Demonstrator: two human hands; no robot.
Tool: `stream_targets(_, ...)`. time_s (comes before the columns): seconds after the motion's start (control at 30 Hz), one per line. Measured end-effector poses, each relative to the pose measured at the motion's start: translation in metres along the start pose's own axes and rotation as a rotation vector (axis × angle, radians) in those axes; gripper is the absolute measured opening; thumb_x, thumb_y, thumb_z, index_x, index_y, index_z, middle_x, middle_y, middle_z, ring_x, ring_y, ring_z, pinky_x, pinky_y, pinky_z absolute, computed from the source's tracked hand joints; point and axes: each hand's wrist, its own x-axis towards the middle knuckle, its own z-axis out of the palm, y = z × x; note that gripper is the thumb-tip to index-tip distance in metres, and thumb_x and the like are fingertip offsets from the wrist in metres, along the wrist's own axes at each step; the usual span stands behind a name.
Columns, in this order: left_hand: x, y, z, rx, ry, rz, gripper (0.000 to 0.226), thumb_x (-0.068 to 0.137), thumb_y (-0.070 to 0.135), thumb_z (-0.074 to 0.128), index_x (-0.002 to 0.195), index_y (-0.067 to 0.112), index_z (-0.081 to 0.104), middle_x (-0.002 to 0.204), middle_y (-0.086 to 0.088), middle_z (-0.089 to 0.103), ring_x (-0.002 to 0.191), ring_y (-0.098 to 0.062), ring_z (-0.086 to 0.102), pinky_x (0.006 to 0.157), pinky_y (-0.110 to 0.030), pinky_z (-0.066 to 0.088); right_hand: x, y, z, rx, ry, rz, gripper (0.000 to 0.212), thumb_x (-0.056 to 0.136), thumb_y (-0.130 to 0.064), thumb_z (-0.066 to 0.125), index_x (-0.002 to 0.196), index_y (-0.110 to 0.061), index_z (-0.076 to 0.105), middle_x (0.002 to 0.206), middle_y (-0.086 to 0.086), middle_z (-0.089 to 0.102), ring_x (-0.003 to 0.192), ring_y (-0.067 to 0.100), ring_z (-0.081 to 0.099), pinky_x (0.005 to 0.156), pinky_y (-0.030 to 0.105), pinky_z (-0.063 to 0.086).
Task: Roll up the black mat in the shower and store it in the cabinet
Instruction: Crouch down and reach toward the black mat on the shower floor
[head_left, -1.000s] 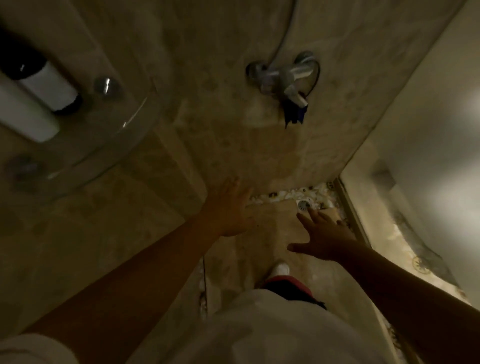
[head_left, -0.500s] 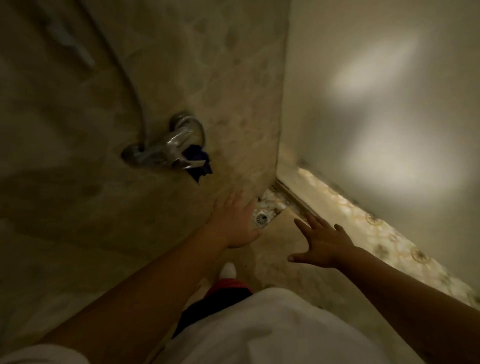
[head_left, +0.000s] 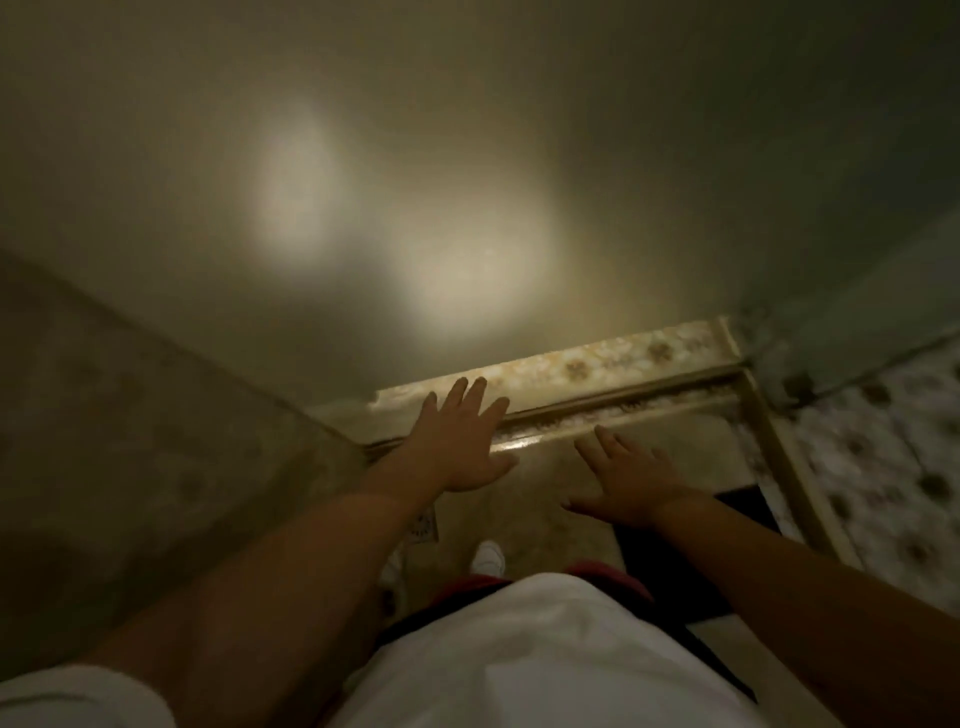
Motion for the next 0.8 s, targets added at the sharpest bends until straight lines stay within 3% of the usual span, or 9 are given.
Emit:
stream_targets(0.17,0.032,0.017,-0.005,0.130,-0.055,0.223,0.087,0.082,0.074,0.033,0.151,0.028,0.009,0.162,-0.009,-0.002,0.147,-0.030,-0.004,0.114,-0.058,0.010,-0.048,0.020,0.035,0.152,-0.030,0.297,0.118,0.053,-0.098,0.011,0.152,-0.035,-0.002,0.163,0.000,-0.006,0.148,0.023,0.003,0.111,0.057,0.013)
stream_targets(0.43,0.051,0.088,-0.001,0.274,-0.100,0.507,0.089,0.083,0.075,0.031,0.152,0.025,0.007,0.162,-0.009,-0.004,0.147,-0.030,-0.005,0.115,-0.058,0.009,-0.139,0.040,0.106,0.407,-0.021,0.613,0.106,0.068,-0.093,0.023,0.152,-0.035,-0.004,0.163,0.001,-0.007,0.148,0.027,0.004,0.113,0.058,0.013)
stream_targets(0.8,0.060,0.205,0.002,0.393,-0.141,0.695,0.086,0.084,0.073,0.032,0.152,0.029,0.004,0.162,-0.008,-0.005,0.147,-0.028,-0.007,0.113,-0.055,0.008,-0.211,0.071,0.162,0.625,0.051,0.828,0.102,0.072,-0.090,0.025,0.152,-0.035,-0.004,0.163,0.002,-0.004,0.148,0.027,0.008,0.113,0.053,0.018)
